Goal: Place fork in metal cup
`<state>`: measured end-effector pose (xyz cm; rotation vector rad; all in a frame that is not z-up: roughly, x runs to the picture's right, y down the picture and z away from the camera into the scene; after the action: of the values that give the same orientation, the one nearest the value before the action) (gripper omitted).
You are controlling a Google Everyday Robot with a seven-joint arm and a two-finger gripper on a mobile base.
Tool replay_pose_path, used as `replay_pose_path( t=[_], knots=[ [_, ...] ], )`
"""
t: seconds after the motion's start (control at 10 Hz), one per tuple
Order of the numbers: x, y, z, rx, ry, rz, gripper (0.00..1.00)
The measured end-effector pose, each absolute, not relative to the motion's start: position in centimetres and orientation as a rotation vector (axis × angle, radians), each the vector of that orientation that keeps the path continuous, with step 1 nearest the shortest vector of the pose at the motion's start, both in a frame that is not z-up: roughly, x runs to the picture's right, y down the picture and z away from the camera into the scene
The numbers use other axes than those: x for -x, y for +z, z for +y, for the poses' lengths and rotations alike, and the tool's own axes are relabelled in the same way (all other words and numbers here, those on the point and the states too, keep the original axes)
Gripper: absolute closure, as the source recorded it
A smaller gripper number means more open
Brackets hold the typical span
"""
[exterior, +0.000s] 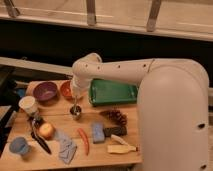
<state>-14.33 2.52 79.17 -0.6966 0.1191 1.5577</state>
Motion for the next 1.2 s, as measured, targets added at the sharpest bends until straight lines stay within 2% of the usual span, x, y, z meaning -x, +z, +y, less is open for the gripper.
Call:
replay_pose_path(
  t=[0.4, 0.8, 1.2],
  knots=[
    [14.3, 79.2, 2.7, 0.699, 1.55, 0.127, 1.0],
    [15.5, 80.4, 4.8, 0.689, 1.492, 0.152, 1.0],
    [15.7, 81.3, 3.9, 0.662, 1.49, 0.141, 1.0]
  ],
)
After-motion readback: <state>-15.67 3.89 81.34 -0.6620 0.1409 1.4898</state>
